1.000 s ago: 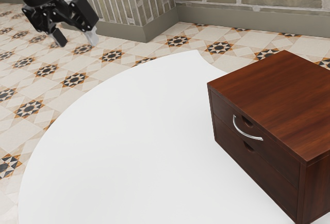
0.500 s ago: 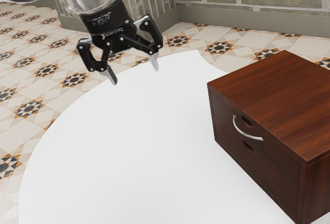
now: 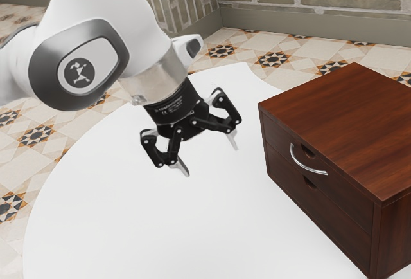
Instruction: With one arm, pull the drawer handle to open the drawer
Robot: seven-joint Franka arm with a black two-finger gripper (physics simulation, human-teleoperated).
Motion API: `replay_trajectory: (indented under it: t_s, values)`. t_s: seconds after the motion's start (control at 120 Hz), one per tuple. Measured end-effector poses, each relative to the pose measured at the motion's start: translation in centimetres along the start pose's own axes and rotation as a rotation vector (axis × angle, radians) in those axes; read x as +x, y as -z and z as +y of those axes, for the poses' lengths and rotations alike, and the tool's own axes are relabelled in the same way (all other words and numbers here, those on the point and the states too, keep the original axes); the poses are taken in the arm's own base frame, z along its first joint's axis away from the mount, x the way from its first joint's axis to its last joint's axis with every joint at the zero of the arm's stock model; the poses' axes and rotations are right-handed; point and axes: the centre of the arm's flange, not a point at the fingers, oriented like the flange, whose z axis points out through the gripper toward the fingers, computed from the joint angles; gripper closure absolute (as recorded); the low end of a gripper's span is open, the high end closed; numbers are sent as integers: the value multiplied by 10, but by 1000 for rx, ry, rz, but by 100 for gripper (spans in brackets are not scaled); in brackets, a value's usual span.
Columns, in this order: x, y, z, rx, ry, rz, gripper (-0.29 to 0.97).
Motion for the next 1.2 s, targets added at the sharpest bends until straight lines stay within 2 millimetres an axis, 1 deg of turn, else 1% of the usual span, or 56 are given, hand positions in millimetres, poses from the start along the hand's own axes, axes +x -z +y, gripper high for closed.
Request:
replay_trajectory:
  t_s: [0.167,0.383,0.667,0.808,0.942,1.2]
  values:
    - [-8,-19,10,-61,33,22,3]
    - [3,-46,30,-114,84,45,3]
    - [9,-75,49,-162,121,59,3]
    - [4,-87,59,-187,122,62,3]
    - [2,-93,60,-197,129,64,3]
    - [11,-111,63,-202,157,68,3]
